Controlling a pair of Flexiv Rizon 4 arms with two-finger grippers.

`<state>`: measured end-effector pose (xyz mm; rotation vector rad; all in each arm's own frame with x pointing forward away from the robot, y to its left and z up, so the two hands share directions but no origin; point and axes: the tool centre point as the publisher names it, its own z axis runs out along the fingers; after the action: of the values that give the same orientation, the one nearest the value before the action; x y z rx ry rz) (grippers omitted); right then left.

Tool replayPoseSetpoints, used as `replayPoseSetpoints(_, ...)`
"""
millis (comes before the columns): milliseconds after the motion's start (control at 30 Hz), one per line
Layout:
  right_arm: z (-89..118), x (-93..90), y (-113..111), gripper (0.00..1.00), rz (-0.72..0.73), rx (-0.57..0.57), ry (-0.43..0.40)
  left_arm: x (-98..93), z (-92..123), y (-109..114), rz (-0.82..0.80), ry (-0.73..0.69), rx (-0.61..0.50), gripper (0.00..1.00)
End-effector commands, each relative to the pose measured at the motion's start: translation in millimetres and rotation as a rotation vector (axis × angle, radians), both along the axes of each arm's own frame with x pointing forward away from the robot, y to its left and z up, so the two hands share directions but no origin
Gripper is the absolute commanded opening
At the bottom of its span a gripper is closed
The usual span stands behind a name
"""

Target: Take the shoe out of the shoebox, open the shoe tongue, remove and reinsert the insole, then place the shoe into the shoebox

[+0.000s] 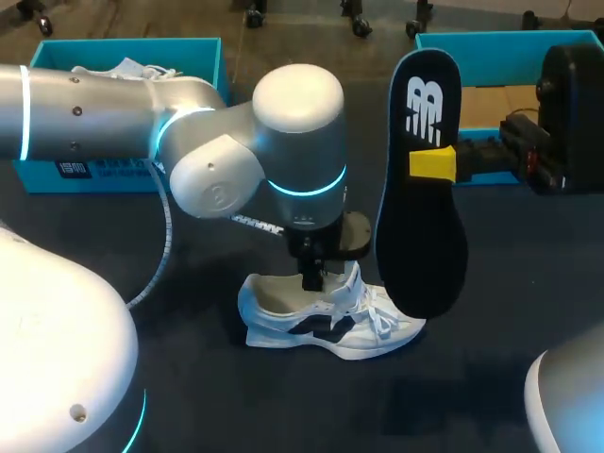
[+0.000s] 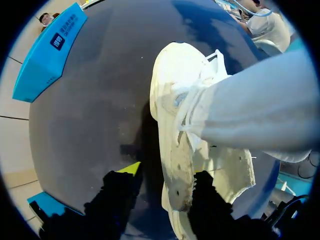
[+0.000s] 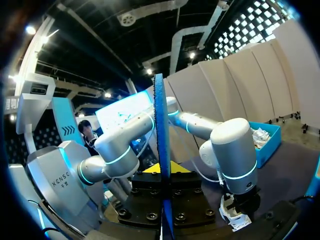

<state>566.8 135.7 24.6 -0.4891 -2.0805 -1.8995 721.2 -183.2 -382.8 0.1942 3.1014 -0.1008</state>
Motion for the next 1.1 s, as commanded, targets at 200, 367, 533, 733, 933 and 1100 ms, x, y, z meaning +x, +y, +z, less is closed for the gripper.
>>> replayPoseSetpoints(200,4.1,-6.5,9.5,0.00,-0.016,-0.003,-0.001,-5.1,5.0,4.6,-0.010,-0.003,-0.012,0.00)
replayPoseSetpoints(367,4.1,-6.5,9.5,0.00,-0.016,-0.003,-0.001,-9.6,16.7,5.9,-0.030,-0.007,-0.030,0.00)
replayPoseSetpoints(533,4.1,-6.5,9.5,0.00,-0.016,-0.003,-0.001,-12.9,40.6,8.2,-0.089,-0.003,-0.074,0.00)
replayPoseSetpoints(733,4.1,-6.5,9.5,0.00,-0.016,-0.003,-0.001,-14.9,65.8,13.1,-0.262,-0.007,-0.122,0.00)
replayPoseSetpoints(933,4.1,-6.5,9.5,0.00,-0.016,-0.003,-0.001,-15.8,77.6,22.3,-0.265,-0.332,0.036,0.00)
replayPoseSetpoints(1100,4.1,-6.5,9.5,0.00,-0.016,-0.003,-0.001,-15.8,77.6,22.3,-0.265,-0.332,0.036,0.00)
